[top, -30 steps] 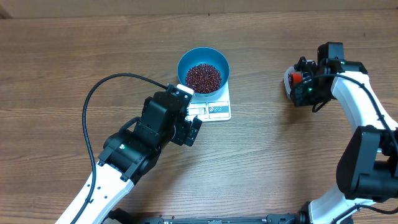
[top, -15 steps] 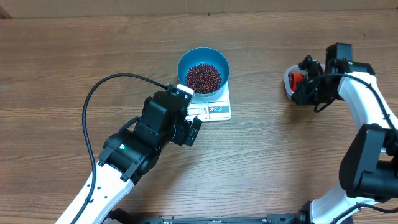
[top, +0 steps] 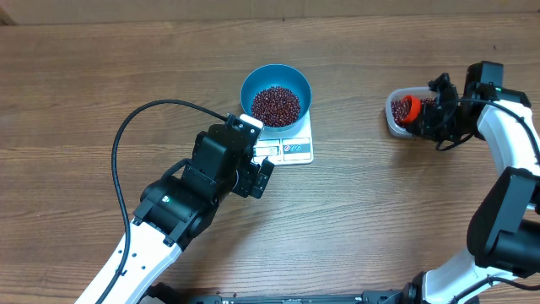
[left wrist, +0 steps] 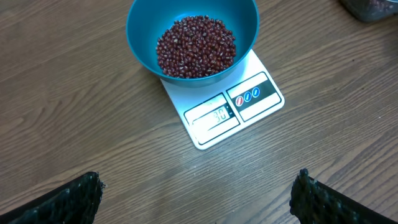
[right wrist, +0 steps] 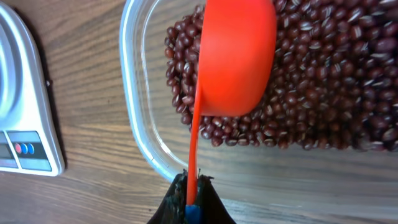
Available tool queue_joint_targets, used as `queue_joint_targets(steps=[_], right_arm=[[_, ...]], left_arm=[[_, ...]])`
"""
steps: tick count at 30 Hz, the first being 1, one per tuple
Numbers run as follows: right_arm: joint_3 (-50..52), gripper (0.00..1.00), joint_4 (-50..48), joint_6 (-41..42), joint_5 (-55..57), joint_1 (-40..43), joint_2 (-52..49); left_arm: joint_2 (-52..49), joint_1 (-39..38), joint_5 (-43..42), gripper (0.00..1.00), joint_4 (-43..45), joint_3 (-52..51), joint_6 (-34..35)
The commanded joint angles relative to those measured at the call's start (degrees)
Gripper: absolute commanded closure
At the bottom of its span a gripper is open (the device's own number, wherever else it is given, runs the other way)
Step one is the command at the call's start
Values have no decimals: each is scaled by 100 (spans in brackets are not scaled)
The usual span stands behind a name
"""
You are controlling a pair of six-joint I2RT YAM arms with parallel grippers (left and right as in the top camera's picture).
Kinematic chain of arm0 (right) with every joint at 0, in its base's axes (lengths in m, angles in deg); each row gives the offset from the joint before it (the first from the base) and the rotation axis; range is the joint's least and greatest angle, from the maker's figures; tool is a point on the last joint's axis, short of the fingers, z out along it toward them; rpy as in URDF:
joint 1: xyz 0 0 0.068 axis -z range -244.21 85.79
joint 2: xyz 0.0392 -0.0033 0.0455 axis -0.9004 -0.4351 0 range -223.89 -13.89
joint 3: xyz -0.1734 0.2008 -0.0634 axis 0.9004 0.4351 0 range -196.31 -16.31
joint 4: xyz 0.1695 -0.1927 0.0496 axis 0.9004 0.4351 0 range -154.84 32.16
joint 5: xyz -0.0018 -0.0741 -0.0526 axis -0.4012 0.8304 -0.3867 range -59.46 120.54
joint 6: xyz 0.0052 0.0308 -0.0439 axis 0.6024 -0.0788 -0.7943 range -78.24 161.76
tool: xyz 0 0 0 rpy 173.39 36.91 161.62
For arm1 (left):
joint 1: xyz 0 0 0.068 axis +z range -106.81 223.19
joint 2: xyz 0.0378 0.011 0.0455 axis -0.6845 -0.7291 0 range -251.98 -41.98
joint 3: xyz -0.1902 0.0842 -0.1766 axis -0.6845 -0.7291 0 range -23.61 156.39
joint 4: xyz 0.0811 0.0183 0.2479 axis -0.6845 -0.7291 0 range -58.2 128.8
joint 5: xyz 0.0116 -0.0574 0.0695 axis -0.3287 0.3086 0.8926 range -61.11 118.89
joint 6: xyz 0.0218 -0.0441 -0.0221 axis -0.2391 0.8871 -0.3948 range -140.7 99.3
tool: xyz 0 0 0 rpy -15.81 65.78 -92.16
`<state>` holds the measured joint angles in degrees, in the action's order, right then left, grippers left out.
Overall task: Scoop item into bowl and weigh 150g on scale
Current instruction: 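Lower the red scoop into the beans with the right gripper, then scoop beans and lift the red scoop out of the tub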
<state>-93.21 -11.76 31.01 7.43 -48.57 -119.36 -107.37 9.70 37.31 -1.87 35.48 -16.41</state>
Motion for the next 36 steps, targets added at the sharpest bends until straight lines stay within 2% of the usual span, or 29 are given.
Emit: queue_joint_targets(steps=[1, 12, 36], right_arm=[[-22, 96, -33, 70, -490, 103, -168], [-24, 96, -7, 262, -916, 260, -678], [-24, 96, -96, -22, -2232, 638, -686]], left_arm=[[-22, 15, 55, 0, 17, -7, 20], [-22, 15, 55, 0, 20, -7, 20], [-22, 15, 55, 0, 20, -7, 20]])
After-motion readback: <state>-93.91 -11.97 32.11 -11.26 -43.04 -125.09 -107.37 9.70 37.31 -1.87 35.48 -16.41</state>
